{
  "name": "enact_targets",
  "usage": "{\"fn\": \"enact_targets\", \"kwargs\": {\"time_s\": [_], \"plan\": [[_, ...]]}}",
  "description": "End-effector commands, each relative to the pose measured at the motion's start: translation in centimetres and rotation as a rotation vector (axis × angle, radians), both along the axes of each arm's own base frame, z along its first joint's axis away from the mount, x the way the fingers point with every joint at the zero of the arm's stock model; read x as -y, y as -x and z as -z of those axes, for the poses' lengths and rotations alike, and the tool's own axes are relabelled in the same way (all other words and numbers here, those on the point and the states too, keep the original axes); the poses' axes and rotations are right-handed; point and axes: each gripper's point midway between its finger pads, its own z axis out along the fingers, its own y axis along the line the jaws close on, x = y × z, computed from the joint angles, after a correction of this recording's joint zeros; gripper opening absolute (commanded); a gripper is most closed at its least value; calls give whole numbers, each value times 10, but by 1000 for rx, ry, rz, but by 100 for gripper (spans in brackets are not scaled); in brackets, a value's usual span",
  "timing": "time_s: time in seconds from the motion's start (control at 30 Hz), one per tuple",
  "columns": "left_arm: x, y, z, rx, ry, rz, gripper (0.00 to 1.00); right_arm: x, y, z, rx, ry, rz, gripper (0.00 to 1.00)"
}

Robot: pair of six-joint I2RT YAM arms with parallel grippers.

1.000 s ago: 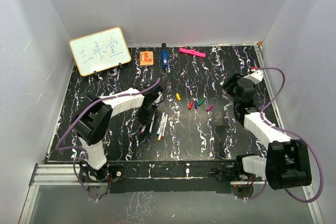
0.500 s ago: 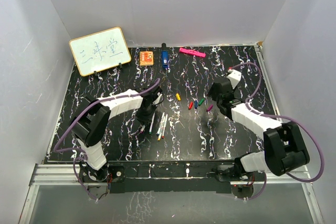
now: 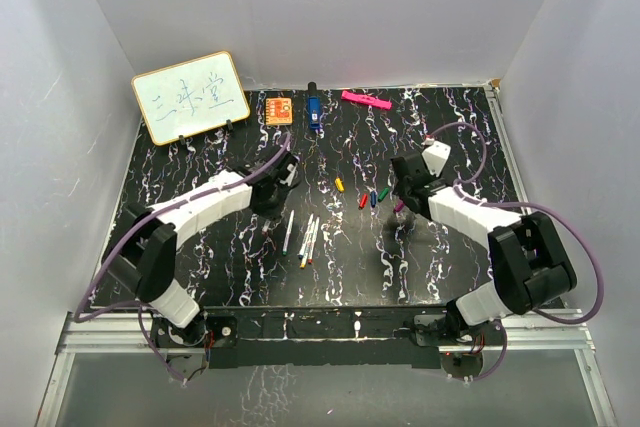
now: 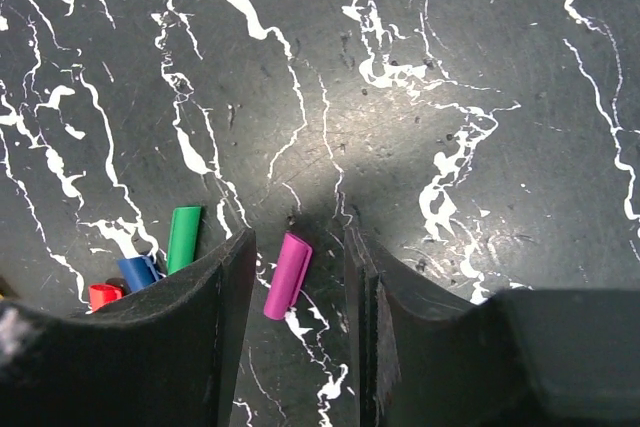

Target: Insert the pens into the pen caps

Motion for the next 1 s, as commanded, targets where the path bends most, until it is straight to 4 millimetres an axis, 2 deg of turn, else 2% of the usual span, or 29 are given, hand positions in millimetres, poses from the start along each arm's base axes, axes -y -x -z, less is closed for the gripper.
{"fn": "enact_targets", "kwargs": {"time_s": [0.0,0.2,0.43,0.7,0.97], "plan": [[6,-12,-38,133,89,5,0,-8,-8,-10,16,5,29,40],[14,-12,-57,229,203,15,0,-19,-2,-1,-4,0,17,41],[17,-12,-53,227,219,14,0,-22,3,9,-40,9,37,41],[28,-11,-72,309,337,46,0,-20,6,20,-74,23,60,41],[31,-10,-69,312,362,49,0,-26,4,22,-78,6,51,41]]}}
